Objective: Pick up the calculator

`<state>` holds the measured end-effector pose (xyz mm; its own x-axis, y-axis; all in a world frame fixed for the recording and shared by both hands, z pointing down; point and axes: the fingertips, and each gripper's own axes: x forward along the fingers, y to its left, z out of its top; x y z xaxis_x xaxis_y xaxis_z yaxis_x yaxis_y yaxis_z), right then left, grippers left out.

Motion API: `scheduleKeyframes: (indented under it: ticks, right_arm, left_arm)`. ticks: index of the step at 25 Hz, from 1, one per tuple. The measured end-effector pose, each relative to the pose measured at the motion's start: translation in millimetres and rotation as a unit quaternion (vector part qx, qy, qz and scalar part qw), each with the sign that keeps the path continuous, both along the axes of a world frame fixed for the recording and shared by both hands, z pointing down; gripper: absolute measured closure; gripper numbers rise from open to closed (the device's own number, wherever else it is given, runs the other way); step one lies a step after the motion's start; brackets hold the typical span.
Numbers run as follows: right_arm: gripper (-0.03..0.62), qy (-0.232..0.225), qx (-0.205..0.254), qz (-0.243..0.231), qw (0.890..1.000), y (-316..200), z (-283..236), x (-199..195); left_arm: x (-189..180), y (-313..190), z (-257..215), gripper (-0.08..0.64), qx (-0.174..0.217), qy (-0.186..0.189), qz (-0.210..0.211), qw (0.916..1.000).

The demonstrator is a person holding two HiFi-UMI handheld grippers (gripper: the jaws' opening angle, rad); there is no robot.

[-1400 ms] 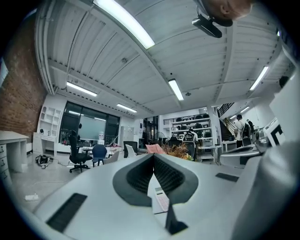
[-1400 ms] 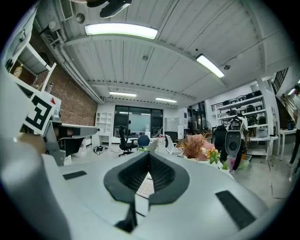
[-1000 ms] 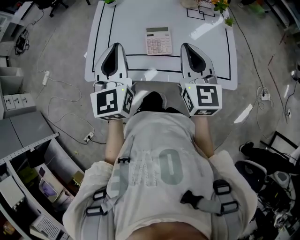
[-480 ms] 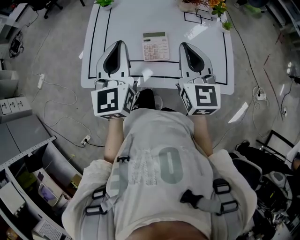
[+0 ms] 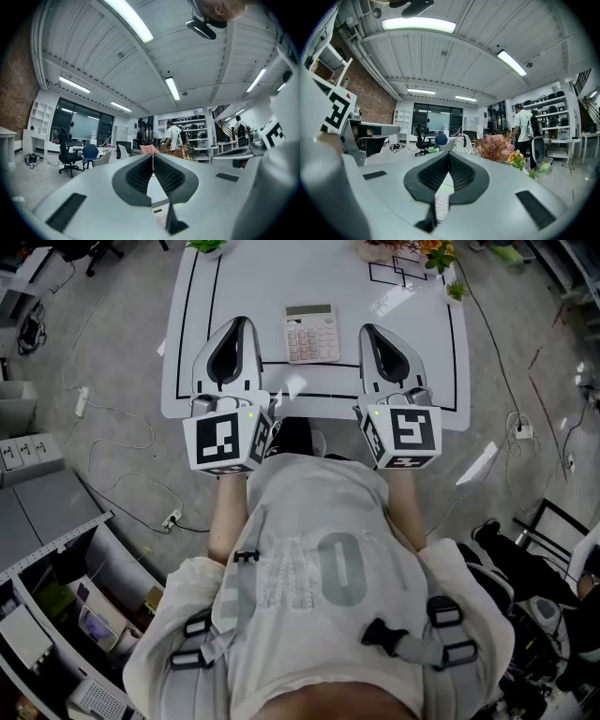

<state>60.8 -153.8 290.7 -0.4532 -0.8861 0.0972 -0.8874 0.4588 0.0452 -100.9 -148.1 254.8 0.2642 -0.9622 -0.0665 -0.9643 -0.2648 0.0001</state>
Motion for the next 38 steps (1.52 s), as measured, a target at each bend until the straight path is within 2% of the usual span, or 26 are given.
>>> scheduleKeyframes:
  ticks: [4,9,12,17,20,27,31,34,36,38]
  right_arm:
    - [0.588,-0.004,-0.007,-0.003,1.000,1.1,4.8,-1.6]
    - [0.588,0.002,-0.016,-0.010,1.000,4.6,10.4,-3.2]
    - [0.588,0.003,-0.020,-0.012,1.000,6.8,13.3,-3.8]
    - [0.588,-0.001,-0.020,-0.007,1.000,5.4,13.9,0.1]
    - [0.588,-0.002,-0.021,-0.005,1.000,3.3,14.9,1.3]
    - [0.588,-0.002,-0.034,0.008,0.999,-7.3,22.1,5.0]
    - [0.588,-0.008,-0.054,0.016,0.998,-19.5,28.7,5.6]
    - [0.588,-0.012,-0.074,0.019,0.997,-33.1,36.1,4.9]
    - [0.588,-0.015,-0.084,0.016,0.996,-46.6,39.9,2.8]
    - [0.588,-0.019,-0.095,0.015,0.995,-57.5,45.2,2.3]
  left_arm:
    - [3.6,2.0,-6.9,0.520,0.003,0.025,0.026,0.9993]
    - [6.4,1.2,-19.6,0.299,0.025,0.051,0.046,0.9973]
    - [4.0,0.7,-20.3,0.233,0.030,0.065,0.040,0.9966]
    - [11.9,0.5,-12.3,0.227,0.002,0.086,0.085,0.9927]
    - [10.9,-4.8,-6.5,0.229,-0.014,0.108,0.094,0.9896]
    - [7.8,-32.4,16.6,0.229,-0.050,0.101,0.101,0.9884]
    - [14.4,-73.9,27.3,0.229,-0.088,0.106,0.146,0.9796]
    - [26.0,-108.6,44.5,0.229,-0.133,0.072,0.185,0.9711]
    - [35.1,-128.9,63.5,0.229,-0.168,0.049,0.214,0.9611]
    - [45.5,-142.3,87.5,0.229,-0.211,0.046,0.243,0.9457]
